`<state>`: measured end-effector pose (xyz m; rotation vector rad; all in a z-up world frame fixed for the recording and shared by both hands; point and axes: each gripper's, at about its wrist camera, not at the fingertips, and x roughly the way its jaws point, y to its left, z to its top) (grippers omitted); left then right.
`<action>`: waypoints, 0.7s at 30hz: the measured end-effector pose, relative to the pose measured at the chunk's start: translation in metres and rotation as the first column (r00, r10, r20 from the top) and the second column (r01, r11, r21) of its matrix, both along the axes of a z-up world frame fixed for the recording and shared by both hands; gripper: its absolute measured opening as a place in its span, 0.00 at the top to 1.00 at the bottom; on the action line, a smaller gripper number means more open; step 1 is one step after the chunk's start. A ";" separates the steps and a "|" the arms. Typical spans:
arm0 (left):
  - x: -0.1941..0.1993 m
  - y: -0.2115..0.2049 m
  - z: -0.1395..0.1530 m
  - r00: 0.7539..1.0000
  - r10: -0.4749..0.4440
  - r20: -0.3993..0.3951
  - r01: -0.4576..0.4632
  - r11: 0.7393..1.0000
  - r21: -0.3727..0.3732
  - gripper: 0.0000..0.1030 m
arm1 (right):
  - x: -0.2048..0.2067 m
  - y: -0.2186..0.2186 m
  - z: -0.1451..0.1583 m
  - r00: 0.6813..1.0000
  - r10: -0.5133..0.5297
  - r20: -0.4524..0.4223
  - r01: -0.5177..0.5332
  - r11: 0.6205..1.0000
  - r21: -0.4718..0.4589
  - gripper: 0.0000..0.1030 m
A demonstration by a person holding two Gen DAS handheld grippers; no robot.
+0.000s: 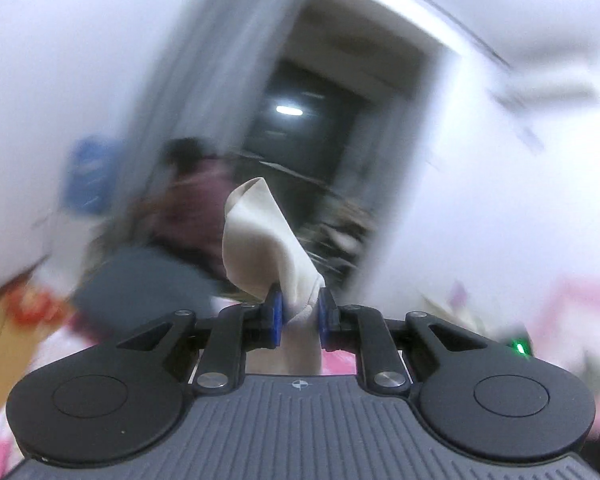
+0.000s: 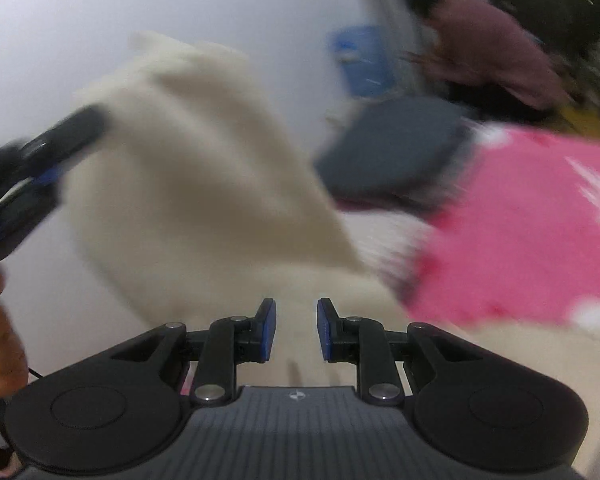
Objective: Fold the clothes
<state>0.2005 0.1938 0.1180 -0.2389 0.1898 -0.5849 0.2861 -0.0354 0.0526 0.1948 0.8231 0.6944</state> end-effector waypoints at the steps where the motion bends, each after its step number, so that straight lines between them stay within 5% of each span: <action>1: -0.009 -0.022 -0.004 0.998 -0.066 0.010 0.065 0.997 0.046 0.85 | -0.006 -0.027 -0.003 0.998 -0.044 -0.033 0.045 0.999 0.015 0.77; 3: -0.026 -0.057 -0.021 0.985 -0.173 -0.013 0.173 0.978 0.114 0.84 | -0.023 -0.082 -0.013 0.986 -0.134 -0.100 0.139 0.989 0.042 0.75; 6: -0.046 -0.108 -0.066 0.933 -0.318 -0.167 0.349 0.914 0.207 0.80 | -0.061 -0.161 -0.037 0.942 -0.274 -0.196 0.294 0.952 0.082 0.74; 8: -0.064 -0.142 -0.110 0.893 -0.370 -0.257 0.442 0.830 0.340 0.76 | -0.086 -0.205 -0.061 0.888 -0.357 -0.290 0.402 0.909 0.112 0.74; 11: -0.085 -0.173 -0.166 0.852 -0.375 -0.364 0.521 0.672 0.527 0.75 | -0.127 -0.257 -0.103 0.778 -0.450 -0.440 0.559 0.814 0.158 0.74; 14: -0.096 -0.168 -0.170 0.840 -0.400 -0.366 0.542 0.654 0.527 0.60 | -0.159 -0.280 -0.131 0.709 -0.449 -0.544 0.640 0.733 0.229 0.70; 19: -0.104 -0.155 -0.150 0.814 -0.443 -0.376 0.579 0.671 0.463 0.44 | -0.177 -0.283 -0.140 0.702 -0.386 -0.599 0.646 0.700 0.306 0.59; 21: -0.100 -0.155 -0.150 0.832 -0.425 -0.357 0.552 0.696 0.459 0.35 | -0.167 -0.283 -0.141 0.707 -0.352 -0.613 0.633 0.701 0.328 0.53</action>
